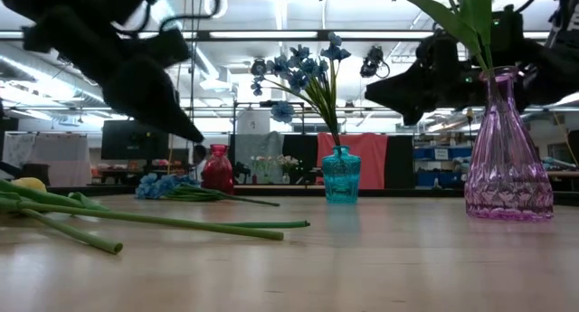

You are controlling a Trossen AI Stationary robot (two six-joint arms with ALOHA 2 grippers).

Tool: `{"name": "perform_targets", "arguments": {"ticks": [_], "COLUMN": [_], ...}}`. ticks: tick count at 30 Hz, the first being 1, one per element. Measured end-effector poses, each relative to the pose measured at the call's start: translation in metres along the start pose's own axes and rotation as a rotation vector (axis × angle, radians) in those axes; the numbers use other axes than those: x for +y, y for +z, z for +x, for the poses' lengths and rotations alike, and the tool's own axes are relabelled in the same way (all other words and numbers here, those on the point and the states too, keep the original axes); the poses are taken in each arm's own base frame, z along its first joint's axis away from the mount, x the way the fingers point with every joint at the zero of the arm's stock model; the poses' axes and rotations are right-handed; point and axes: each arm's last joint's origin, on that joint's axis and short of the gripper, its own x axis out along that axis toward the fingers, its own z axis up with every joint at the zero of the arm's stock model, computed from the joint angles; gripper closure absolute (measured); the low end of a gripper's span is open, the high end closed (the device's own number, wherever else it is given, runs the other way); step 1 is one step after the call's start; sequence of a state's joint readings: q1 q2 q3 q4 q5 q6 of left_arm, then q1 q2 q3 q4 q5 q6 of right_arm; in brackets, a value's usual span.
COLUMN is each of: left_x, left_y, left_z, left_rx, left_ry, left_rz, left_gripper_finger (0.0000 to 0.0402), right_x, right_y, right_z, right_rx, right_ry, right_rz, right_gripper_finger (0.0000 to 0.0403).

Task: Sort flowers into vase by color
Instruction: Put the blue flower into the blue flower vase

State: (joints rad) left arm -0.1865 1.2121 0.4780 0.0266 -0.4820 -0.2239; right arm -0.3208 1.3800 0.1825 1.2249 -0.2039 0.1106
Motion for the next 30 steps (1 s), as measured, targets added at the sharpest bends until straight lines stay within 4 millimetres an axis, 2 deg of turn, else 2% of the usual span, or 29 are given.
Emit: {"name": "perform_targets", "arguments": {"ticks": [7,15,21,30], "left_x": [0.018,0.04,0.052,0.065], "left_y": [0.004,0.01,0.014,0.023], "left_z": [0.023,0.046,0.07,0.094], "left_rx": [0.05,0.071,0.126,0.31], "left_ry": [-0.007,-0.01,0.0,0.004], "left_rz": [0.009,0.026,0.079,0.198], "left_gripper_finger": [0.0172,0.0172,0.0172,0.0173], "right_x": [0.006,0.015,0.015,0.014], "right_y": [0.004,0.0,0.0,-0.001], "right_z": [-0.002,0.0,0.0,0.0], "right_rx": [-0.06,-0.044,-0.044,-0.038], "right_ry": [0.027,0.055,0.003,-0.031], "right_rz": [-0.01,-0.022,-0.031,-0.058], "right_gripper_finger": [0.0275,0.0275,0.0275,0.0275]}}
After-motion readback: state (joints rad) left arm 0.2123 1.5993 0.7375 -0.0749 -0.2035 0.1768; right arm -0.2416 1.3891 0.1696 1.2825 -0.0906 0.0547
